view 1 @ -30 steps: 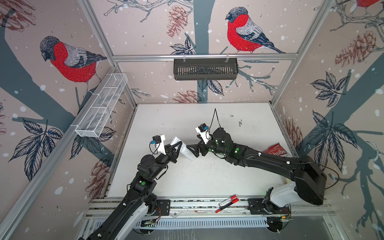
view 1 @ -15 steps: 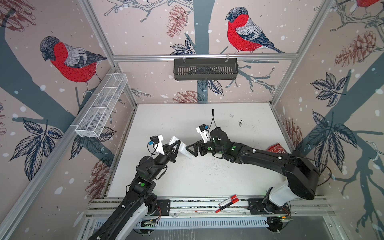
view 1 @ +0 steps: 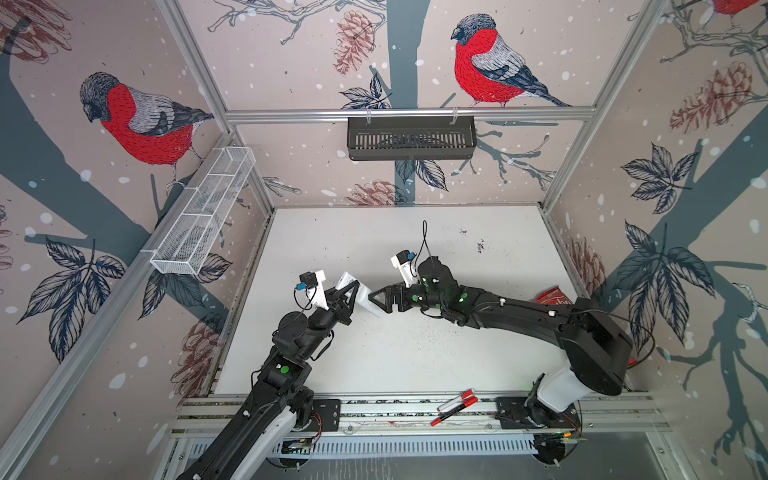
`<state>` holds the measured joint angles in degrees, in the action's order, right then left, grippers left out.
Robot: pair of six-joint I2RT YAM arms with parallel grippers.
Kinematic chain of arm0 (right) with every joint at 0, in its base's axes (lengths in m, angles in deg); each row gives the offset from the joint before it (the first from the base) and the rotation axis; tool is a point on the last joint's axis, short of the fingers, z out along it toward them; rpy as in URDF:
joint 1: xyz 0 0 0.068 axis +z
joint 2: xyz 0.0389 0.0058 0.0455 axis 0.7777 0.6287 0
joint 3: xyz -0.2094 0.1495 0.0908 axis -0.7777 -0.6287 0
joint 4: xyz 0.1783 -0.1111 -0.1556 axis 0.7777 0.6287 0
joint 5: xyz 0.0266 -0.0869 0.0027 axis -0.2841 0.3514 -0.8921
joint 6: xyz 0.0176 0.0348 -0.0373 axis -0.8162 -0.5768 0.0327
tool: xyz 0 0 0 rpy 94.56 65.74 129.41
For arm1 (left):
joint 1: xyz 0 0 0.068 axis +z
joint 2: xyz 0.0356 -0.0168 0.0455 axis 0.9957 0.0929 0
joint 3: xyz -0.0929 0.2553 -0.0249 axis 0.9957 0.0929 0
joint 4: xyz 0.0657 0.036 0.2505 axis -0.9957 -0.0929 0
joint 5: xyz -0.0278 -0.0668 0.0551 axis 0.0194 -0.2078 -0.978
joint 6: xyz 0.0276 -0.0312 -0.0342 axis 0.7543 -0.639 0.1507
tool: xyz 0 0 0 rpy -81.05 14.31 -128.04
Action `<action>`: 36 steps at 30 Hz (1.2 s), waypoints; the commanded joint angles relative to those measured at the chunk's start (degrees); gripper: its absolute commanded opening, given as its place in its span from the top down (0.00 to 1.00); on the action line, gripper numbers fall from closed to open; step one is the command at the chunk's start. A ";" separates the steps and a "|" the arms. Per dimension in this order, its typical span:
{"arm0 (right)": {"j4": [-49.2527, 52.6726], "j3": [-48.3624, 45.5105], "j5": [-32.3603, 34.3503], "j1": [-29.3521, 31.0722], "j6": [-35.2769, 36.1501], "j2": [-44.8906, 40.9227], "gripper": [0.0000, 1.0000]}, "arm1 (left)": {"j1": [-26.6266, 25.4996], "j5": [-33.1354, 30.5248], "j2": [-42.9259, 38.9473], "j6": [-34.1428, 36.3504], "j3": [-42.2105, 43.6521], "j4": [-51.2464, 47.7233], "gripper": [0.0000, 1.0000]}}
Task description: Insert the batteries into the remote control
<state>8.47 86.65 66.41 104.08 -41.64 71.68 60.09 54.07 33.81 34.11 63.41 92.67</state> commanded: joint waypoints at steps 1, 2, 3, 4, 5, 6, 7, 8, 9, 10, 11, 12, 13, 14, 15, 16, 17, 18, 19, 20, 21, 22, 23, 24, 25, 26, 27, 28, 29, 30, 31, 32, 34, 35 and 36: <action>-1.41 -0.07 0.01 0.18 -1.30 0.27 0.01 | -0.03 0.55 -0.21 0.19 -0.15 2.14 1.00; -1.14 0.02 0.14 0.14 -1.40 0.47 0.01 | -0.03 0.51 -0.18 0.19 -0.15 2.12 1.00; -0.95 0.02 0.28 0.14 -1.53 0.41 0.01 | -0.03 0.54 -0.12 0.28 -0.15 2.17 1.00; -0.74 0.02 0.45 0.14 -1.65 0.41 0.01 | -0.03 0.45 -0.10 0.48 -0.15 2.11 1.00; -0.32 0.02 0.74 0.14 -1.74 0.42 0.01 | -0.03 0.29 -0.10 0.56 -0.24 2.05 1.00; 0.13 0.16 0.81 0.05 -1.84 0.47 0.01 | -0.03 0.24 -0.10 0.75 -0.24 1.95 1.00; 0.57 0.24 0.81 0.05 -1.84 0.58 0.01 | -0.03 0.20 -0.10 0.76 -0.21 1.97 1.00; 0.94 0.29 0.88 0.01 -1.85 0.59 0.01 | -0.03 0.09 -0.14 0.76 -0.22 1.93 1.00; 1.32 0.36 0.98 0.01 -1.87 0.71 0.01 | -0.03 -0.19 -0.23 0.84 -0.20 1.74 1.00; 1.75 0.46 0.98 -0.04 -1.79 0.75 0.02 | -0.03 -0.52 -0.36 0.85 -0.29 1.60 1.00; 1.88 0.46 1.13 -0.10 -1.76 0.81 0.02 | -0.03 -0.80 -0.52 0.87 -0.20 1.53 1.00; 1.92 0.38 1.18 -0.05 -1.76 0.80 0.02 | -0.03 -0.98 -0.69 1.01 -0.20 1.58 1.00; 2.10 0.39 1.16 -0.11 -1.69 0.76 0.02 | -0.01 -1.16 -0.72 1.01 -0.24 1.53 1.00; 2.24 0.37 1.23 -0.04 -1.67 0.77 0.02 | -0.03 -1.26 -0.72 0.97 -0.30 1.54 1.00; 2.42 0.45 1.41 -0.04 -1.63 0.75 0.02 | -0.03 -1.25 -0.72 1.11 -0.33 1.43 1.00; 2.46 0.46 1.52 -0.04 -1.58 0.78 0.02 | -0.03 -1.29 -0.72 1.08 -0.32 1.40 1.00; 2.60 0.37 1.51 -0.12 -1.59 0.81 0.02 | -0.04 -1.25 -0.72 1.11 -0.26 1.46 1.00; 2.80 0.45 1.51 -0.18 -1.50 0.85 0.02 | -0.03 -1.35 -0.70 1.10 -0.30 1.44 1.00; 2.83 0.39 1.58 -0.17 -1.49 0.84 0.02 | -0.03 -1.38 -0.72 1.11 -0.31 1.43 1.00; 2.99 0.37 1.60 -0.17 -1.51 0.84 0.02 | -0.03 -1.34 -0.72 1.11 -0.29 1.46 1.00; 3.26 0.37 1.69 -0.21 -1.41 0.85 0.02 | -0.03 -1.34 -0.72 1.04 -0.29 1.32 1.00; 3.44 0.37 1.77 -0.21 -1.42 0.76 0.02 | -0.03 -1.41 -0.72 1.17 -0.31 1.36 1.00; 3.21 0.26 1.71 -0.21 -1.33 0.54 0.02 | -0.03 -1.43 -0.72 1.20 -0.29 1.37 1.00; 2.63 0.03 1.54 -0.26 -1.45 0.21 0.02 | -0.03 -1.47 -0.64 1.17 -0.24 1.36 1.00; 2.22 -0.06 1.32 -0.21 -1.49 -0.13 0.02 | -0.03 -1.36 -0.56 1.15 -0.21 1.40 1.00; 1.69 -0.01 1.01 -0.17 -1.49 -0.50 0.01 | -0.03 -1.34 -0.46 1.20 -0.31 1.45 1.00; 1.22 0.01 0.86 -0.13 -1.66 -0.81 0.01 | -0.03 -1.25 -0.45 1.19 -0.33 1.51 1.00; 0.93 0.12 0.66 -0.14 -1.76 -1.07 0.01 | 0.01 -1.33 -0.38 1.20 -0.26 1.55 1.00; 0.17 0.04 0.31 -0.05 -1.97 -1.31 0.01 | -0.03 -1.34 -0.37 1.16 -0.32 1.52 1.00; -0.46 -0.06 -0.01 -0.10 -2.27 -1.48 0.00 | -0.05 -1.34 -0.44 1.18 -0.37 1.45 1.00; -0.97 -0.05 -0.22 -0.05 -2.41 -1.58 0.00 | -0.03 -1.36 -0.45 1.18 -0.41 1.40 1.00; -1.57 -0.09 -0.48 0.04 -2.67 -1.69 0.00 | -0.03 -1.43 -0.45 1.18 -0.38 1.31 1.00; -1.95 0.01 -0.89 0.05 -2.90 -1.55 0.00 | -0.03 -1.44 -0.58 1.09 -0.33 1.33 1.00; -1.96 0.17 -1.03 0.08 -2.90 -1.23 0.00 | -0.03 -1.43 -0.73 1.11 -0.37 1.36 1.00; -2.20 0.19 -1.19 0.12 -2.96 -0.98 0.00 | -0.03 -1.43 -0.78 1.03 -0.33 1.34 1.00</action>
<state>8.97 86.74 66.34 103.99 -44.41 70.43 60.09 52.56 33.29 34.57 63.41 91.51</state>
